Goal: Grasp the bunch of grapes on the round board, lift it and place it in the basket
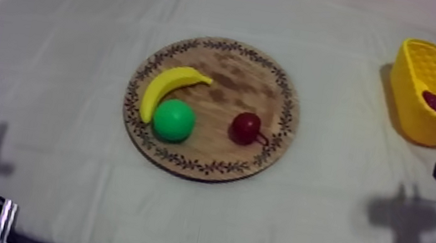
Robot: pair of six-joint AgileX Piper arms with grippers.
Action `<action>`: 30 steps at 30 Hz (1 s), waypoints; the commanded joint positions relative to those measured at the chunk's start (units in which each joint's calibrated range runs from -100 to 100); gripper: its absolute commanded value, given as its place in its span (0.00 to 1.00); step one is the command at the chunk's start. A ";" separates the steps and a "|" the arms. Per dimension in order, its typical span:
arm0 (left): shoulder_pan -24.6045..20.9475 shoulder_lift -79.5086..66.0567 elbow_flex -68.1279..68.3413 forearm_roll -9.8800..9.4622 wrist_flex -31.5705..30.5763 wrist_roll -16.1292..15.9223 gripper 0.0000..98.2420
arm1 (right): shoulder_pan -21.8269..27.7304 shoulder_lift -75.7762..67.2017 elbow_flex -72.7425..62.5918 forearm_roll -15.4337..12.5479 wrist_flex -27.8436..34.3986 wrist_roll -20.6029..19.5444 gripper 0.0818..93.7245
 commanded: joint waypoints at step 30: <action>0.00 0.00 -0.02 -0.02 0.00 0.00 0.00 | -0.30 -26.64 7.53 -14.76 8.79 10.95 0.00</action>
